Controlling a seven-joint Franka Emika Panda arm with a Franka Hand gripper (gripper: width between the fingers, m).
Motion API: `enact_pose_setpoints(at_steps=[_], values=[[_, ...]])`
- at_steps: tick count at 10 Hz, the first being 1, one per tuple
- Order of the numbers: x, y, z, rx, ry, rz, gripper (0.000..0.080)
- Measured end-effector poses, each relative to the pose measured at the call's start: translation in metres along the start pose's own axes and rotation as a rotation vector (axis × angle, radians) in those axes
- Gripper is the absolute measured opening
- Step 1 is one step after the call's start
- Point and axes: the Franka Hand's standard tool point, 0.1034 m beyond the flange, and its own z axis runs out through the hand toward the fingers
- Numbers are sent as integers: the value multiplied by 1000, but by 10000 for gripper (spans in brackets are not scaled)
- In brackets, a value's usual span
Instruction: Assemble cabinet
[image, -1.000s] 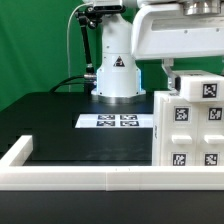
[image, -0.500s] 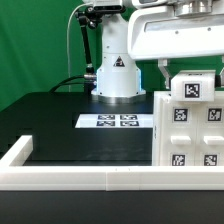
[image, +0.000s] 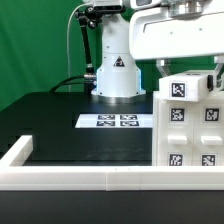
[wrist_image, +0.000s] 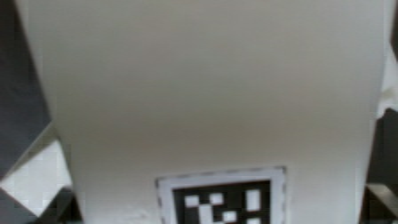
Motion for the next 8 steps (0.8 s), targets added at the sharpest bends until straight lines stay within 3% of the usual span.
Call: enact_pose_setpoints(at_steps=[8], values=[[-8,6,-1,19,-59,797,563]])
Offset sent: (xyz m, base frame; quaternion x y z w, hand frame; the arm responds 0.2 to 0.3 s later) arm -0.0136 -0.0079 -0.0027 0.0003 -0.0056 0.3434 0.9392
